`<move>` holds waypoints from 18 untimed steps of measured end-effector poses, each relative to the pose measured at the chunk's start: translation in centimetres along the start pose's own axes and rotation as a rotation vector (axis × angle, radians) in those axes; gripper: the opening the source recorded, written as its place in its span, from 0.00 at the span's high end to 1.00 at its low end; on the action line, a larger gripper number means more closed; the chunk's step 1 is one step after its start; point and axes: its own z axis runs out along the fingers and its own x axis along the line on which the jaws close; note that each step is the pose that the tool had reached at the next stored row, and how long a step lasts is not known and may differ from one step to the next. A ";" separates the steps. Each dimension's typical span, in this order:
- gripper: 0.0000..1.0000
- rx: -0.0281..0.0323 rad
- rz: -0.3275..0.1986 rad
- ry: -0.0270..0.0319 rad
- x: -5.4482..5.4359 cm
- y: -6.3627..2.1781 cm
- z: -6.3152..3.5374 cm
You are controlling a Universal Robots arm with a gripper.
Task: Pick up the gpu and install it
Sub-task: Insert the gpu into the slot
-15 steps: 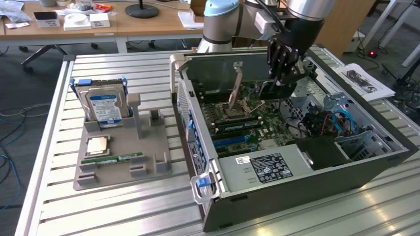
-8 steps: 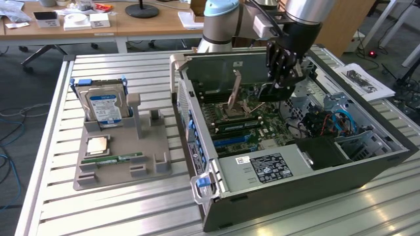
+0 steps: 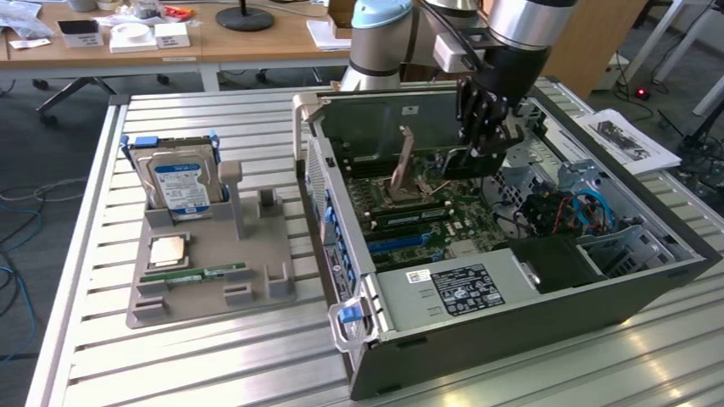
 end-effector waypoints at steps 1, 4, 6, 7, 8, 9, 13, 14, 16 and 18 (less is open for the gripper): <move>0.73 0.0000 0.000 -0.0001 0.0 0.02 0.11; 0.73 0.0000 0.000 0.0000 0.0 0.09 0.39; 0.73 0.0000 0.000 0.0000 0.0 0.14 0.57; 0.73 0.0000 0.000 -0.0001 0.0 0.17 0.67; 0.73 0.0000 0.000 0.0000 0.0 0.19 0.77; 0.73 0.0000 0.000 0.0000 0.0 0.22 0.88; 0.73 -0.0002 0.000 0.0004 0.1 0.23 0.98; 0.73 -0.0001 0.000 0.0002 0.1 0.24 0.99; 0.73 0.0000 0.000 0.0000 0.1 0.24 1.02; 0.73 0.0001 0.000 -0.0004 0.1 0.24 1.17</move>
